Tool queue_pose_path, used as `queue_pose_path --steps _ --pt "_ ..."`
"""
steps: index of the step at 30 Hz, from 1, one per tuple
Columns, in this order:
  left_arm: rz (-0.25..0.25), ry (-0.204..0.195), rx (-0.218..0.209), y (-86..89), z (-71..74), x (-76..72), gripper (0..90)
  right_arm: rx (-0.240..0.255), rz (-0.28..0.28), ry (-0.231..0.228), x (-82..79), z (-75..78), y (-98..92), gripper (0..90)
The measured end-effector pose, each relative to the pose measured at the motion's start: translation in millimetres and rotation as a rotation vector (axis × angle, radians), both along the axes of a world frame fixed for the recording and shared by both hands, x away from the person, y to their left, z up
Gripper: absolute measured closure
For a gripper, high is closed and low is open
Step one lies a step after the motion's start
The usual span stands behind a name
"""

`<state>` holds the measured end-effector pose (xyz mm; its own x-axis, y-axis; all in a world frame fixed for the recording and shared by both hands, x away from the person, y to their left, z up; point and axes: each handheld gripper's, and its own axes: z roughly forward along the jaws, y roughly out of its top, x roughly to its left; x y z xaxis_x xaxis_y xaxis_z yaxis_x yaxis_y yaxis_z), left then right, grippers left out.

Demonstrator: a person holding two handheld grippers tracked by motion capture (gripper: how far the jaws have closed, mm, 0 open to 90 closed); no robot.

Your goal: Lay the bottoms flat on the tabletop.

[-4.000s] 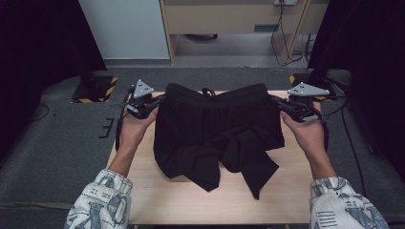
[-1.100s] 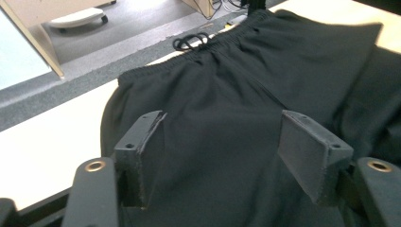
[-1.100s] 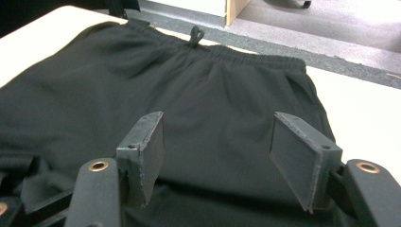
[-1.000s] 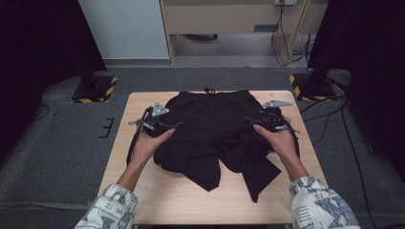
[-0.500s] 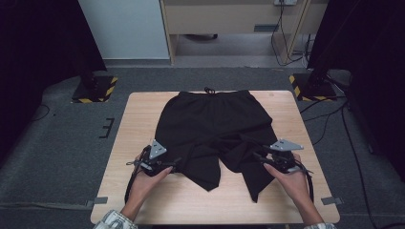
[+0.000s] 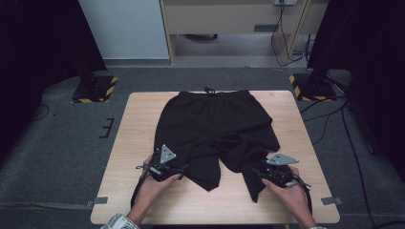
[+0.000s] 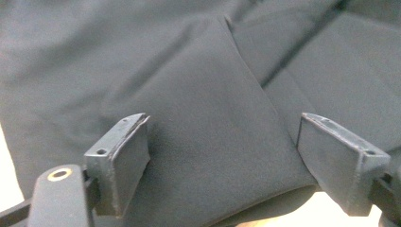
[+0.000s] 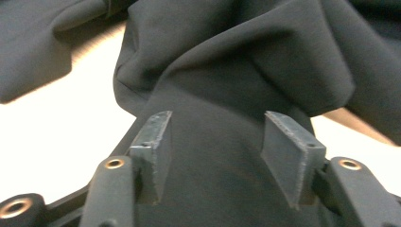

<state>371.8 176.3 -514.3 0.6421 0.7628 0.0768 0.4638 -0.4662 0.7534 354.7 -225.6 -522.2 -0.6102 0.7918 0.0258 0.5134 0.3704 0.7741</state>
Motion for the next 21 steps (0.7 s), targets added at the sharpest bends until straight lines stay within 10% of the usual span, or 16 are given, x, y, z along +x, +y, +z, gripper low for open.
queue_pose_path --steps 9,17,21 --pt "-0.037 0.026 0.094 -4.2 6.7 18.7 78.7 -0.04 0.022 0.046 -9.7 -9.3 -4.7 50.8" --pt "0.067 -0.11 -0.048 14.0 30.1 39.0 83.6 -0.019 0.026 0.039 -27.9 -9.8 -20.3 70.4" --pt "0.134 -0.165 -0.04 24.5 32.4 59.0 84.2 -0.011 0.004 0.041 -39.6 -9.9 -29.7 73.9"
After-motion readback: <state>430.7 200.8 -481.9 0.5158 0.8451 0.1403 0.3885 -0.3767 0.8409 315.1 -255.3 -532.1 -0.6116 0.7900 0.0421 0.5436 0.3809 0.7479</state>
